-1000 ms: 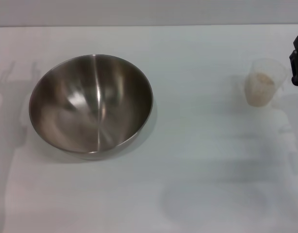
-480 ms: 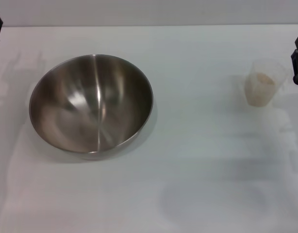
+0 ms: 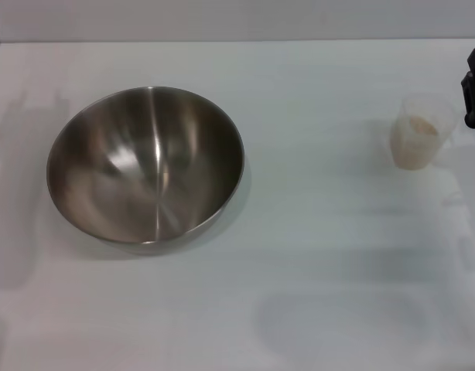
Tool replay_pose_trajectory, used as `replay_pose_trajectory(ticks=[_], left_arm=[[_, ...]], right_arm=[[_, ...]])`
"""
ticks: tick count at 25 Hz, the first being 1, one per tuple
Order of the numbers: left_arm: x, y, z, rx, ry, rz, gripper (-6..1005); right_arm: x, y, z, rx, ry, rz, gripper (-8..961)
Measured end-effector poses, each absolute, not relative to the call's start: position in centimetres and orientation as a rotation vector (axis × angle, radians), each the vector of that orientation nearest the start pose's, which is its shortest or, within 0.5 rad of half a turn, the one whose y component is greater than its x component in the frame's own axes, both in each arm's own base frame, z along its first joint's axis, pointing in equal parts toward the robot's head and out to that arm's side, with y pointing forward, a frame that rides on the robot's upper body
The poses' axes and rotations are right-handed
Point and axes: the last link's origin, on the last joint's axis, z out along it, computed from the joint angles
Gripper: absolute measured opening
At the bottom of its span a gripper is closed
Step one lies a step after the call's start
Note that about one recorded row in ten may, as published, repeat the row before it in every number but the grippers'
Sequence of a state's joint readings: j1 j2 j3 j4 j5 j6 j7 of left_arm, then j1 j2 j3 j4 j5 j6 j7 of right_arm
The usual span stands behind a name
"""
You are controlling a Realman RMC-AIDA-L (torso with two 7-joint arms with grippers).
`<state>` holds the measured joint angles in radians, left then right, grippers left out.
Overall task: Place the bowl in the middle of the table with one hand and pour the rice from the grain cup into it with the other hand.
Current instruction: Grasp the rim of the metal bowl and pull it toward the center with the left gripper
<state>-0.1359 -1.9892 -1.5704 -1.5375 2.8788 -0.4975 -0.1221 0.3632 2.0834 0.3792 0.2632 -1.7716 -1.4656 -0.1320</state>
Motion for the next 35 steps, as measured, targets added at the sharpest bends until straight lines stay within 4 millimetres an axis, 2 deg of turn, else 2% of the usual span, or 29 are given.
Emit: replay_pose_trajectory(ticks=[5,10,13,16,23,35], left_arm=[[-23.5,36.6,8.4,-1.700,-0.958,-0.237,558],[-20.2,35.3,7.9,-1.888,-1.074,-0.197,558],[-20.0,35.1,7.6,-1.915,-1.094,-0.189,558],[-20.0,34.6,7.2,-1.939,-1.133,-0.166,559],[-20.4,34.1,7.5,-1.957,-1.219,-0.118,559],[-23.5,34.6,6.4,-1.946,-1.395,0.022,559]], right_arm=[[30.7,29.3,-1.3,-1.477,0.296,0.729,465],[30.6,29.4,-1.1,-1.479,0.274,0.731,464],[30.5,29.5,-1.1,-1.481,0.271,0.732,464],[30.5,29.5,-1.1,-1.488,0.261,0.732,464],[30.1,29.3,-1.1,-1.505,0.227,0.747,464],[30.1,29.0,-0.8,-1.501,0.197,0.753,463]])
